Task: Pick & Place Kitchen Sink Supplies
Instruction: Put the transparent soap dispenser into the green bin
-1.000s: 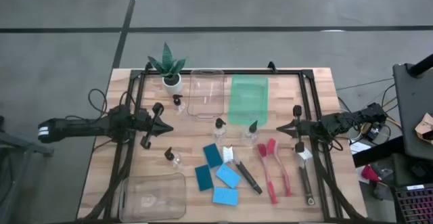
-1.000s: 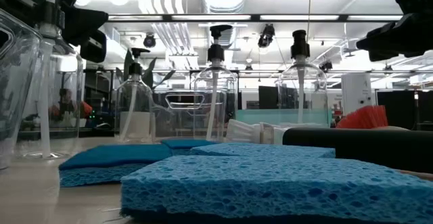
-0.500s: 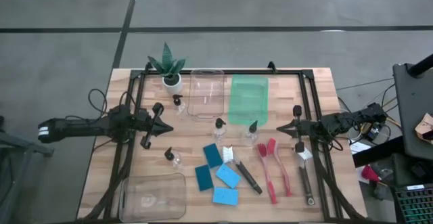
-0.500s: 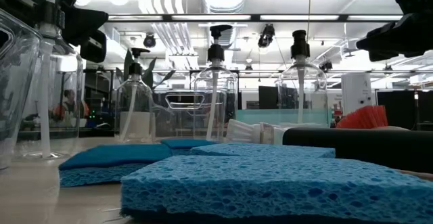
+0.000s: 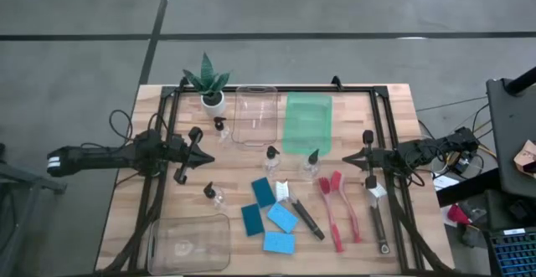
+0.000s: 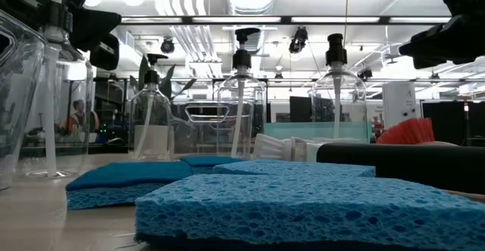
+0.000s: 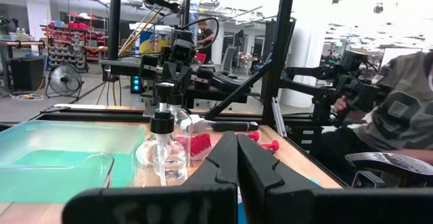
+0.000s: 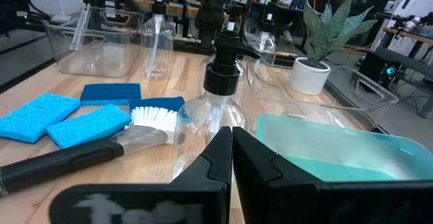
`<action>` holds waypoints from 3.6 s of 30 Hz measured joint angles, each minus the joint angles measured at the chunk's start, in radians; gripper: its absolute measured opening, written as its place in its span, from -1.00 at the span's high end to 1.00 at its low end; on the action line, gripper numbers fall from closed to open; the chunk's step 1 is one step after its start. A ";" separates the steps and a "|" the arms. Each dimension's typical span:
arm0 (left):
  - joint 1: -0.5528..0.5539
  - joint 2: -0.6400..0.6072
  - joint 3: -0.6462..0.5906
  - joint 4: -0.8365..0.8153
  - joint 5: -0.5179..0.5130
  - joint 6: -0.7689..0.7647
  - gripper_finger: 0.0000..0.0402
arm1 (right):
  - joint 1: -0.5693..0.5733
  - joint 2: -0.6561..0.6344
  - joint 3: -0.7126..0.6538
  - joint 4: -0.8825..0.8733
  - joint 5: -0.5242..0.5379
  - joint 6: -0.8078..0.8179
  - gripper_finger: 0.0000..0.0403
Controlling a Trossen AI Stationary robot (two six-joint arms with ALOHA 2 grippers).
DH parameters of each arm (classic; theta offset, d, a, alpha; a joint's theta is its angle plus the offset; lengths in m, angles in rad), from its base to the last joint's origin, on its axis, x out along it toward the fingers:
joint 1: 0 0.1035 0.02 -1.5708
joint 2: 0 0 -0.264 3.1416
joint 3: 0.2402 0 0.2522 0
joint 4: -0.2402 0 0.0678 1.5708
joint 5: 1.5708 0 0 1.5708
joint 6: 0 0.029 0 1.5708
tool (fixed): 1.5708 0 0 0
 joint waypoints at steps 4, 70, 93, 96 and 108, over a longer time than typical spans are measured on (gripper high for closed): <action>0.000 0.000 0.000 0.000 0.000 0.000 1.00 | 0.000 0.001 0.000 0.025 0.000 0.066 0.96; 0.000 0.000 0.000 -0.004 0.000 0.000 1.00 | 0.000 1.189 0.280 0.716 0.324 0.350 0.00; 0.000 0.000 0.000 -0.006 0.000 0.000 1.00 | 0.000 1.132 0.323 0.701 0.297 0.351 0.30; 0.000 0.000 0.000 -0.007 0.000 0.000 1.00 | 0.000 1.106 0.350 0.694 0.281 0.330 0.35; 0.000 0.001 0.000 -0.007 0.000 0.000 1.00 | -0.004 1.024 0.538 0.426 0.373 0.237 0.32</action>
